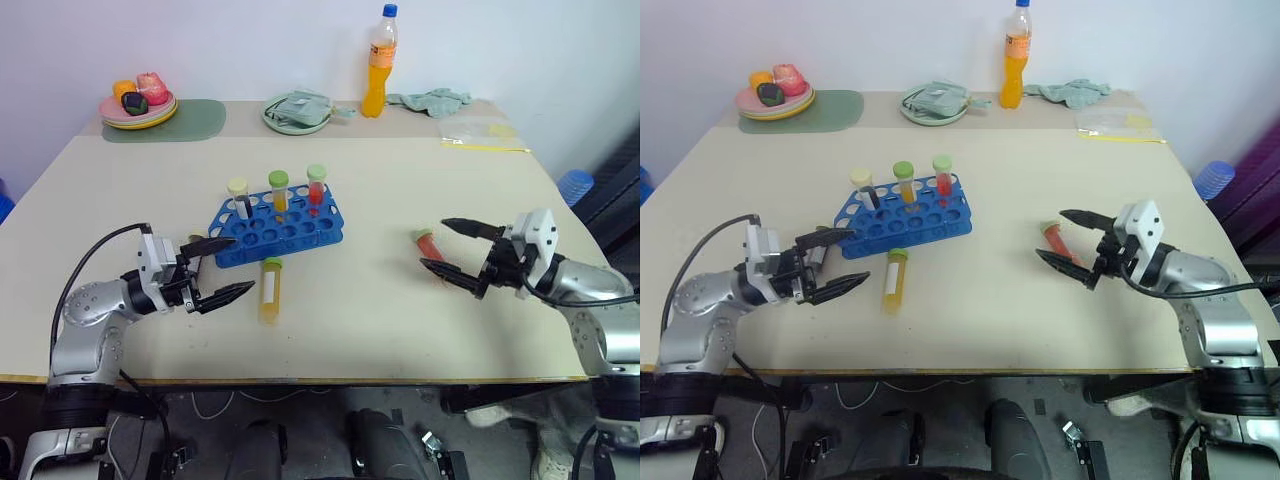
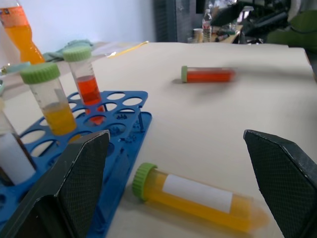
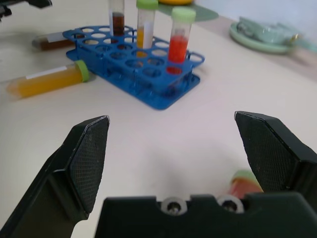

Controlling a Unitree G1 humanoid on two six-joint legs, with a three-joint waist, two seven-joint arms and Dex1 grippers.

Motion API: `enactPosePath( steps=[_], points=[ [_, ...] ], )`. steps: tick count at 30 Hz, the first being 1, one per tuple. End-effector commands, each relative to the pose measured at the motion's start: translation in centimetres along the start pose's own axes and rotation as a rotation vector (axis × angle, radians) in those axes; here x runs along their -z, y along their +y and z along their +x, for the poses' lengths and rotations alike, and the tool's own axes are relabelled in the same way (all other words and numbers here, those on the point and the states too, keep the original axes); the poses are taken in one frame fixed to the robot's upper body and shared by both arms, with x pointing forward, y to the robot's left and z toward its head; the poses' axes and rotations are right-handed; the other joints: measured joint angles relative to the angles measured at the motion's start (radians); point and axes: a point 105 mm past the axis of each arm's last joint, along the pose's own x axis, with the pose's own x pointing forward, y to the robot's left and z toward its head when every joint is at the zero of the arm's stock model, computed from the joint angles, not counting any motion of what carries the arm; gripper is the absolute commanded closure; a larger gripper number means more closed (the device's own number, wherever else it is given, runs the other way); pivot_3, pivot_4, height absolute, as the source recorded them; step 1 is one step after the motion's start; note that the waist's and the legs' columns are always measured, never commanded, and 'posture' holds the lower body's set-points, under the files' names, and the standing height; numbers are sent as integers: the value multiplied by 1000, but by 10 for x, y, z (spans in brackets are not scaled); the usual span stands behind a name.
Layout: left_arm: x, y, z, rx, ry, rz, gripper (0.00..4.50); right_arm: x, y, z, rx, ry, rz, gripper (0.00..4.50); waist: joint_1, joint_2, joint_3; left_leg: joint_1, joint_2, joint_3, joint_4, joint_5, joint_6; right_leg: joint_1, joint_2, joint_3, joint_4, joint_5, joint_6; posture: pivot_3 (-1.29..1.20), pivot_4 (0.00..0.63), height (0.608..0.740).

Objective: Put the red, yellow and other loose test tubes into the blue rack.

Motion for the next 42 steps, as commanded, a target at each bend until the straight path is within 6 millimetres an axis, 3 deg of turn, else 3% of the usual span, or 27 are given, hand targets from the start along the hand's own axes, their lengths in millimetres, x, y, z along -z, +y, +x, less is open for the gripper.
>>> enactPosePath(
  steps=[1, 6, 14, 21, 25, 29, 34, 42],
  points=[
    [-9, -2, 3, 3, -27, 37, 34, -8, -4, -5, 8, -21, -21, 0, 2, 0, 0, 0, 0, 0, 0, 0, 0, 0, 0, 0, 0, 0, 0, 0, 150, 740],
    [-12, -4, 5, 9, -37, 32, 34, -9, -7, -4, 31, -30, 5, 0, 4, 0, 0, 0, 0, 0, 1, 0, 0, 0, -1, 0, 0, 0, 0, 0, 150, 740],
    [-14, 9, 8, 10, -43, 66, 34, -14, -11, 0, 68, -44, 72, 0, 2, 0, 0, 0, 0, 0, 0, 0, 0, 0, 0, 0, 0, 0, 0, 0, 150, 740],
    [-13, 6, 26, 42, -86, 63, 34, -16, -49, 0, 291, 69, 95, 0, 2, 0, 0, -1, 0, 0, 1, 0, 0, 0, 0, 0, 0, 0, 0, 0, 150, 740],
    [-10, 5, 35, 76, -93, 52, 34, -33, -62, 11, 382, 92, 140, 0, 3, 0, 0, -1, 0, 0, 1, 0, 0, -1, 0, 0, 0, 0, 0, 0, 150, 740],
    [-8, 5, 41, 88, -104, 48, 34, -46, -60, 29, 366, 179, 163, 0, -2, 0, 0, -2, 0, 0, 0, 0, 0, -2, 0, 0, 1, 0, 0, 0, 150, 740],
    [-9, 3, 46, 98, -116, 52, 34, -39, -52, 43, 325, 322, 291, 0, 2, 0, 0, -2, 0, 0, 0, 0, 0, -3, 0, 0, 1, 0, 0, 0, 150, 740],
    [-15, 1, 56, 110, -124, 72, 34, -13, -35, 35, 290, 665, 565, 0, 4, 0, 0, -4, 0, 0, 0, 0, 0, -5, -1, 0, 1, -2, -3, 0, 150, 740]
  ],
)
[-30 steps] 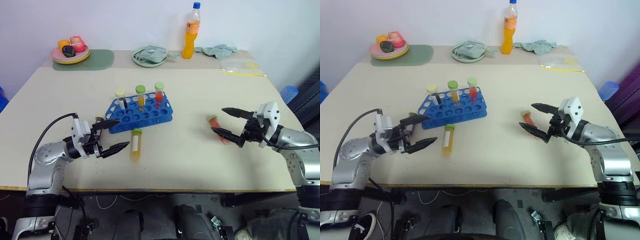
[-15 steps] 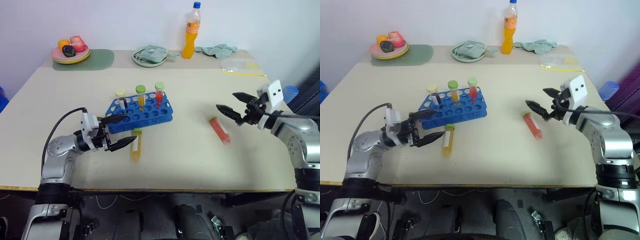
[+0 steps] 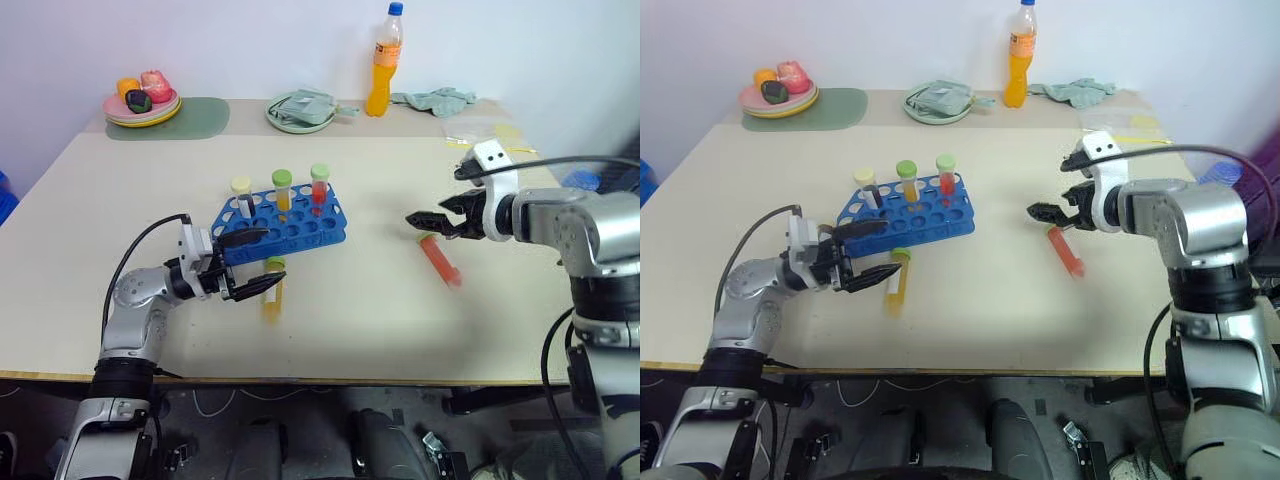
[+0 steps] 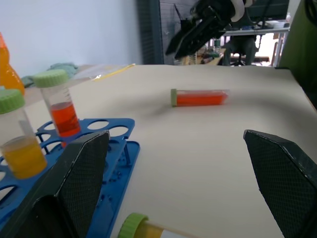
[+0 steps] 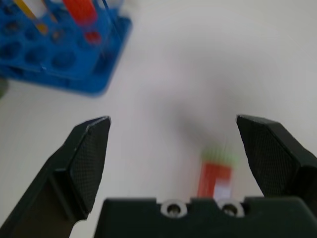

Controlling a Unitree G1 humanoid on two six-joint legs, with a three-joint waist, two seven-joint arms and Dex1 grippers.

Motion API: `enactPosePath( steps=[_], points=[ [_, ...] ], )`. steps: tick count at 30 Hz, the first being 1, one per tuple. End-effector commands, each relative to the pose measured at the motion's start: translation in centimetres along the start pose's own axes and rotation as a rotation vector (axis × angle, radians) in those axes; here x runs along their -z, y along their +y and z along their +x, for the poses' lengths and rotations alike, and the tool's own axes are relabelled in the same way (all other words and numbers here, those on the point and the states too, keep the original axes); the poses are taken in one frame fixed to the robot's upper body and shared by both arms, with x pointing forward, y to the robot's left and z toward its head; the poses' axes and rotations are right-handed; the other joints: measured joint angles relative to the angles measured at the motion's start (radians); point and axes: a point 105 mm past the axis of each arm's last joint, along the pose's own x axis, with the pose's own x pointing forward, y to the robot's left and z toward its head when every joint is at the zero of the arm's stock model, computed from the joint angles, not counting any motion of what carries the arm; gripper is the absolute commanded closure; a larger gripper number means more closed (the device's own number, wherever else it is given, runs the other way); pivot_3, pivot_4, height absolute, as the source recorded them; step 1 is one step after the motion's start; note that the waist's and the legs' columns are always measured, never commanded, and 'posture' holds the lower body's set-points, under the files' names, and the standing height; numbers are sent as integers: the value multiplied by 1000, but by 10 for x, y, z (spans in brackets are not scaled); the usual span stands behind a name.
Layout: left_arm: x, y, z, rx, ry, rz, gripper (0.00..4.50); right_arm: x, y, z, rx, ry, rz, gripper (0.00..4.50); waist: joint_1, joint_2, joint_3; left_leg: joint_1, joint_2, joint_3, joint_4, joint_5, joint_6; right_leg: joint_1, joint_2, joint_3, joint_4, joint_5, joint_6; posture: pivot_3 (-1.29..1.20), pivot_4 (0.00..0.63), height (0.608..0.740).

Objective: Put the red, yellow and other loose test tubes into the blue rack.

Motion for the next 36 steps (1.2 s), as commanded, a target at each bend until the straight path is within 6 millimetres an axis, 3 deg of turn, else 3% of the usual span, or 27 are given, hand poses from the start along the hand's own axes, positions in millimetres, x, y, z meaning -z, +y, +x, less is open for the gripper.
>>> enactPosePath(
  steps=[1, 5, 11, 16, 25, 30, 36],
  points=[
    [-13, 1, 8, 17, -22, 56, 34, 13, 0, -2, 23, 136, 69, 0, -1, 0, 0, 0, 0, 0, 0, 0, 0, 0, 0, 0, 0, 0, 0, 0, 150, 740],
    [-14, -4, 10, 23, -26, 53, 34, 36, -7, 7, 103, 270, 66, 0, -3, 0, 0, -1, 0, 0, -1, 0, 0, -1, 0, 0, 0, 0, 0, 0, 150, 740],
    [-15, -10, 8, 19, -27, 45, 34, 46, -15, 17, 158, 321, 14, 0, -6, 0, 0, -1, 0, 0, -1, 0, 0, -2, 0, 0, 1, 1, 3, 0, 150, 740],
    [-17, -16, 2, 26, -18, 22, 34, 42, -21, 23, 169, 311, 2, 0, -5, 0, 0, -2, 0, 1, -1, 0, 0, -3, 0, 0, 0, 1, 3, 0, 150, 740],
    [-23, -6, -15, -9, 9, 35, 34, 39, -25, 34, 160, 304, -2, 0, -8, 0, 0, -2, 0, 1, -1, 0, 0, -3, 1, 0, 0, 1, 2, 0, 150, 740],
    [-25, -4, -15, -27, 9, 45, 34, 32, -23, 43, 152, 290, -25, 0, -9, 0, 0, -2, 0, 1, -1, 0, 0, -3, 1, 0, 1, 1, 3, 0, 150, 740],
    [-26, -7, -15, -40, 3, 48, 34, 37, -27, 48, 151, 310, -48, 0, -6, 0, 0, -2, 0, 1, -1, 0, 0, -3, 1, 0, 0, 1, 3, 0, 150, 740]
  ],
)
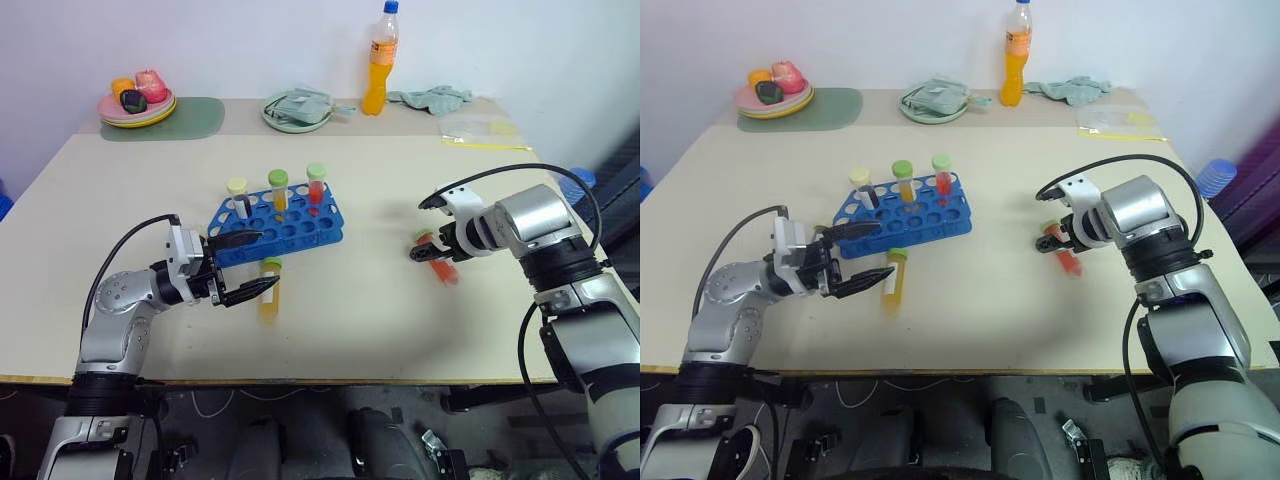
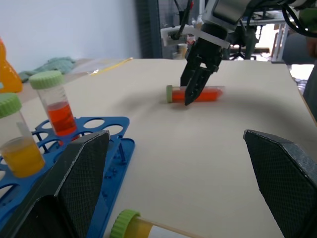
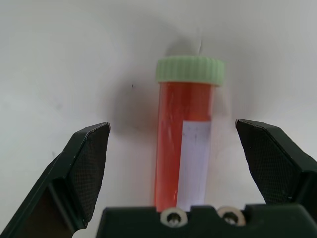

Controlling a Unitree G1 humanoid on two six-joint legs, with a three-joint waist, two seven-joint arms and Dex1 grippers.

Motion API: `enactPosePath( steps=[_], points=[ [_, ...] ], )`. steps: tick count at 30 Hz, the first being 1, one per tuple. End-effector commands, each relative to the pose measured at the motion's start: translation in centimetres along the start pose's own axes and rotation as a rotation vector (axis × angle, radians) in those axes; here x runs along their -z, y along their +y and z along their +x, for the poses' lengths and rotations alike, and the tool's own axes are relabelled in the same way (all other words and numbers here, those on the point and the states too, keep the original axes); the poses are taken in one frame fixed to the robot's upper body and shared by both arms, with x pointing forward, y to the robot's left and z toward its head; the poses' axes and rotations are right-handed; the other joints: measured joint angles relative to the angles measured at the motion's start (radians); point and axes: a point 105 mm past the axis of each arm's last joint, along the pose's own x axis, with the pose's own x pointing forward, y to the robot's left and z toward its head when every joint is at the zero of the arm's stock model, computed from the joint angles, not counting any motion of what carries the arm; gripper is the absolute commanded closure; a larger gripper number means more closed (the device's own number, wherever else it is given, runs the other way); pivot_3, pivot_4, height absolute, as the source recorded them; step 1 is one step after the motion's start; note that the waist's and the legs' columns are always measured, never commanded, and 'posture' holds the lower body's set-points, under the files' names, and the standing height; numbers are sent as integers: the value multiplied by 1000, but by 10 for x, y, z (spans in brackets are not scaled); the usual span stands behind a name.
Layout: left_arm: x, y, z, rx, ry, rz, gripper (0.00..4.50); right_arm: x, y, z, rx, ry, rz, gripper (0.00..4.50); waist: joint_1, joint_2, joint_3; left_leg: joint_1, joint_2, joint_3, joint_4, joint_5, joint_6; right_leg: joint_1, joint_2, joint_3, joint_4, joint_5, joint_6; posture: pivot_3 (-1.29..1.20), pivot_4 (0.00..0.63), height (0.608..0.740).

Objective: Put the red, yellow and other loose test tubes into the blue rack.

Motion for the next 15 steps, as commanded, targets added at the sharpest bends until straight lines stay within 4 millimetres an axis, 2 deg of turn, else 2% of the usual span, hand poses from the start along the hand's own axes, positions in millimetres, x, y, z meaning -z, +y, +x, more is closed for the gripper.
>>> enactPosePath(
  steps=[1, 2, 5, 7, 10, 11, 15],
  points=[
    [-12, -1, -1, -10, -36, 40, 34, -6, -3, -3, 17, -20, -30, 0, 1, 0, 0, 0, 0, 0, 0, 0, 0, 0, 0, 0, 0, 0, 0, 0, 150, 740],
    [-12, -1, -1, -11, -36, 40, 34, -5, -5, -2, 25, -18, -41, 0, 1, 0, 0, 0, 0, 0, 0, 0, 0, 0, 0, 0, 0, 0, 0, 0, 150, 740],
    [-12, -2, -1, -16, -35, 40, 0, -2, -9, 2, 33, -10, -42, 907, 0, 0, 0, 0, 0, 0, 0, 0, 0, 0, 0, 0, 0, 0, 0, 0, 150, 740],
    [-13, -2, -1, -20, -35, 42, 0, 0, -11, 4, 38, -7, -41, 1815, 0, 0, 0, 0, 0, 0, 0, 0, 0, 0, 0, 0, 0, 0, 0, 0, 150, 740],
    [-13, -1, -1, -22, -35, 45, 0, 0, -10, 5, 37, -7, -51, 3409, 0, 0, 0, 0, 0, 0, 0, 0, 0, 0, 0, 0, 0, 0, 0, 0, 150, 740],
    [-13, -1, 0, -22, -36, 46, 0, 0, -8, 5, 33, -7, -55, 3713, 0, 0, 0, 0, 0, 0, 0, 0, 0, 0, 0, 0, 0, 0, 0, 0, 150, 740],
    [-13, 0, -1, -23, -34, 49, 0, -9, -3, -1, 4, -53, -50, 3729, 0, 0, 0, 0, 0, 0, 0, 0, 0, 0, 0, 0, 0, 0, 0, 0, 150, 740]
  ],
)
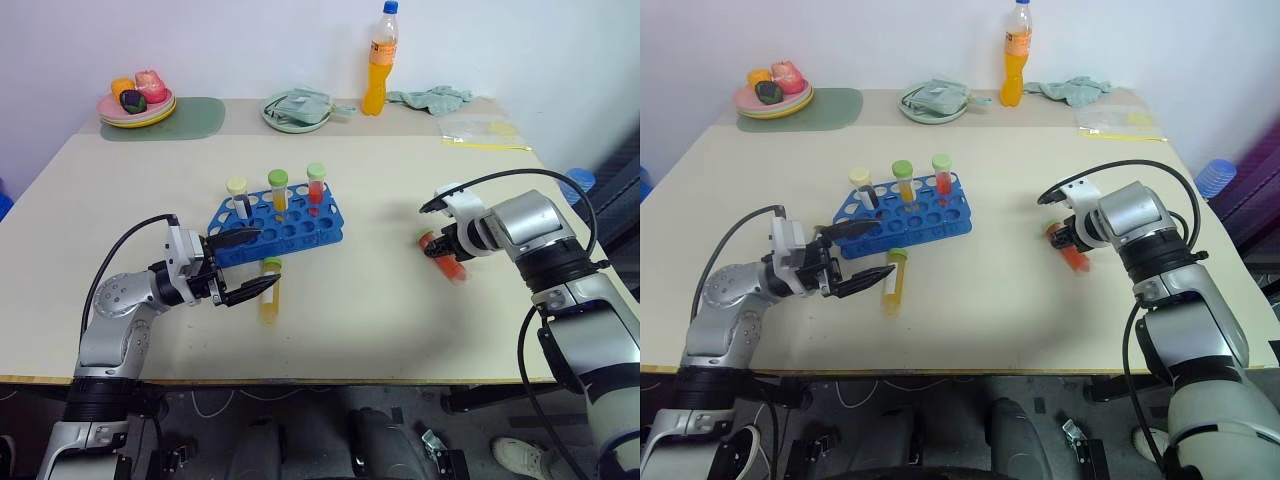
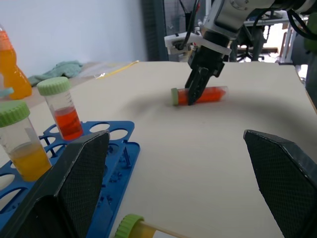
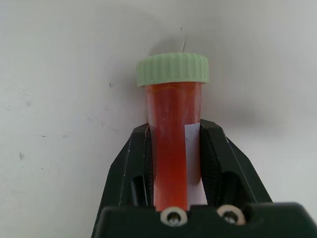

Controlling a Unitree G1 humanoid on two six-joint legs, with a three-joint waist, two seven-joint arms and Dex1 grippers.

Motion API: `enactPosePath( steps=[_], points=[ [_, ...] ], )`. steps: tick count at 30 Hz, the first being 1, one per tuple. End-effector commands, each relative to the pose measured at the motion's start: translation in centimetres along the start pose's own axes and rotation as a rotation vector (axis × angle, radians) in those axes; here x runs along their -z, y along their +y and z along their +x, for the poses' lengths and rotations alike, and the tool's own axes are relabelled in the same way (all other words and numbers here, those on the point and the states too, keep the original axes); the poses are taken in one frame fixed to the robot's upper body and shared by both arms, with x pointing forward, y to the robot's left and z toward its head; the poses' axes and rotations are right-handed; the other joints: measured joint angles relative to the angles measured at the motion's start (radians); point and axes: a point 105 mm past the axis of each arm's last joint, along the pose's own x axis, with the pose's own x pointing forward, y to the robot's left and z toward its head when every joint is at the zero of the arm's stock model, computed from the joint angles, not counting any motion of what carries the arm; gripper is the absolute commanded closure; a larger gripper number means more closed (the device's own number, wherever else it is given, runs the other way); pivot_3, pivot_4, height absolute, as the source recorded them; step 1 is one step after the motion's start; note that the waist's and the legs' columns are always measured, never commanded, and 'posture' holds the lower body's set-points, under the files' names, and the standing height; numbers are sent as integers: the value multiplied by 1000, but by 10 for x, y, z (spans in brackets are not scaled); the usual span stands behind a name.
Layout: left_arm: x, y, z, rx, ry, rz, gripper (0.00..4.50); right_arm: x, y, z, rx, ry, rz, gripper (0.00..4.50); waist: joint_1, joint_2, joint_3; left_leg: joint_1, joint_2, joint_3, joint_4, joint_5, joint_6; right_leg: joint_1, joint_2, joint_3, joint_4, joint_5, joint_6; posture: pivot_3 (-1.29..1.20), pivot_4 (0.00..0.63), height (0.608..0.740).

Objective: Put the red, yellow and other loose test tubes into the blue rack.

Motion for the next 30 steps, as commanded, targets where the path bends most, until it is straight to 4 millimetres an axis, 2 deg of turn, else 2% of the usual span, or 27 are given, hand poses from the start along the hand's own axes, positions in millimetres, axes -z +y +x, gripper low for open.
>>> enactPosePath(
  steps=[1, 3, 9, 11, 14, 17, 21, 25, 27, 30],
  points=[
    [-10, 3, -1, -4, -29, 36, 0, -14, 6, -9, -43, -74, 7, 3729, 0, 0, 0, 0, 0, 0, 0, 0, 0, 0, 0, 0, 0, 0, 0, 0, 150, 740],
    [-11, 4, -1, -7, -32, 36, 0, -26, 16, -19, -98, -160, -66, 3729, 0, 0, 0, 0, 0, 0, 0, 0, 0, 0, 0, 0, 0, 0, 0, 0, 150, 740],
    [-13, 10, -5, -33, -33, 38, 0, -61, 69, -78, -407, -591, -172, 3729, 1, 0, 0, -1, 0, -1, -1, 0, 0, -1, 0, 0, 0, 0, 0, 0, 150, 740],
    [-12, 12, -7, -38, -30, 39, 0, -71, 80, -94, -394, -806, -215, 3729, 2, -1, -1, -1, 0, -1, -1, 0, 0, -1, 0, -1, -1, 0, 0, 0, 150, 740],
    [-13, 17, -8, -44, -31, 41, 0, -73, 98, -105, -397, -1046, -221, 3729, 2, -1, -1, -1, 0, -1, -1, 0, 0, -1, 0, -1, 0, 0, 0, 0, 150, 740],
    [-13, 23, -10, -66, -36, 37, 0, -82, 113, -103, -396, -1224, -121, 3729, -1, -1, -1, -1, 0, -1, 0, 0, 0, -1, 0, 0, 0, 0, 1, 0, 150, 740],
    [-10, 28, -15, -86, -21, 35, 0, -98, 122, -90, -381, -1347, -40, 3729, -8, -1, 0, -1, 0, -1, -1, 0, 0, -1, 1, 0, 1, 0, 0, 0, 150, 740],
    [-10, 30, -18, -85, -12, 39, 0, -112, 136, -72, -343, -1385, -85, 3729, -21, -1, 0, 0, 0, -1, -1, 0, 0, -1, 1, 0, 2, 0, 0, 0, 150, 740],
    [-12, 31, -18, -80, -7, 47, 0, -114, 150, -58, -350, -1398, -125, 3729, -24, -1, 0, 0, 0, -1, -1, 0, 0, -1, 0, 0, 2, 0, 0, 0, 150, 740],
    [-14, 33, -20, -83, -1, 58, 0, -115, 155, -39, -332, -1407, -107, 3729, -26, -1, 0, 1, 0, -1, -2, 0, 0, -1, 1, 0, 2, 0, 0, 0, 150, 740]
  ],
)
